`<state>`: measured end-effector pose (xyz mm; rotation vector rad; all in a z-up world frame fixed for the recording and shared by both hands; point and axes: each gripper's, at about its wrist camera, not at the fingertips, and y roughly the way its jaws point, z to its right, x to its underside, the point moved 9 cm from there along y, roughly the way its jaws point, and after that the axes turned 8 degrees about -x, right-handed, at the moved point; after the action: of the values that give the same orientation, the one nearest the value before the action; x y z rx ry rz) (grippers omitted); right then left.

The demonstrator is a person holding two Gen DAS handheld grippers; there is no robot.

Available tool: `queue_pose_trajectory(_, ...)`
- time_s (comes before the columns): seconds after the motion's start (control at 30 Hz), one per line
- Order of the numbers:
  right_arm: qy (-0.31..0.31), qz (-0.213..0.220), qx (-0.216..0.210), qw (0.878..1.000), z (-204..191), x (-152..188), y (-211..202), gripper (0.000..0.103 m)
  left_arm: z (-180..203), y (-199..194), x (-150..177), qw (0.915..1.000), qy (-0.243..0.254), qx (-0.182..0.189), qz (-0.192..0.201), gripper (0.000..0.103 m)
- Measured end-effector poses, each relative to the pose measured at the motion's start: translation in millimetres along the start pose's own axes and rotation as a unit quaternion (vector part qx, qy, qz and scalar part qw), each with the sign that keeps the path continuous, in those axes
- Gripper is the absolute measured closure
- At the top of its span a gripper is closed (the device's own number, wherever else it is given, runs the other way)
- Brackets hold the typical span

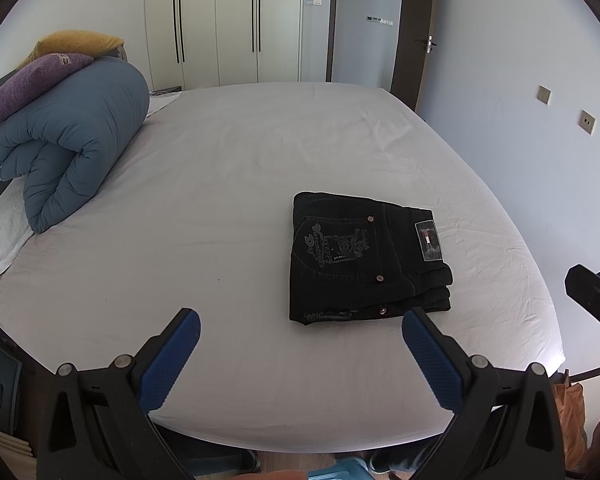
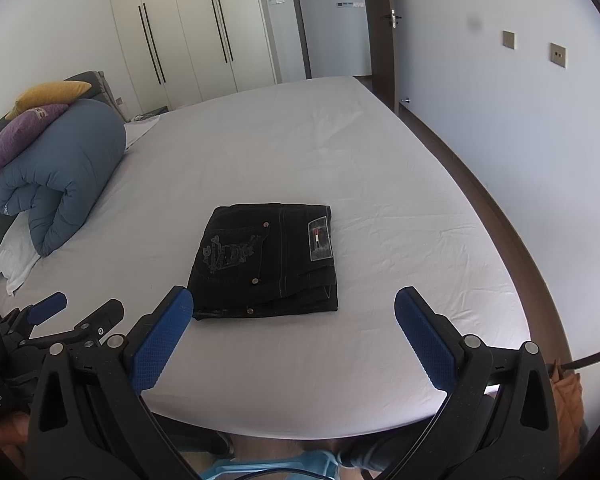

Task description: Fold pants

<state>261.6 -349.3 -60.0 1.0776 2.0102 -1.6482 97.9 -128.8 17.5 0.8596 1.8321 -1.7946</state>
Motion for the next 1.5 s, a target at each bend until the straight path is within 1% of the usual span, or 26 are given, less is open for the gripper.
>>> queue_pose_trajectory(0.63, 0.003, -0.007, -0.002, 1.0, 0.2, 8.3, 10.4, 0.0, -0.9, 1.1, 5.0, 1.0, 0.003, -0.002, -0.001, 0.0)
queue_pose_trajectory(1.0, 0.003, -0.013, -0.005, 1.0, -0.2, 14.0, 16.0, 0.0, -5.4, 5.2, 16.8, 0.9999, 0.007, 0.004, -0.015, 0.0)
queue_pose_trajectory(1.3, 0.004, -0.019, -0.007, 1.0, -0.8, 17.4, 19.7, 0.0, -6.9, 6.1, 16.8, 0.9996, 0.01, 0.011, -0.023, 0.0)
queue_pose_trajectory(1.5, 0.005, -0.023, -0.009, 1.0, -0.4, 18.5, 23.3, 0.0, -8.9, 7.5, 15.1, 0.9996, 0.01, 0.008, -0.026, 0.0)
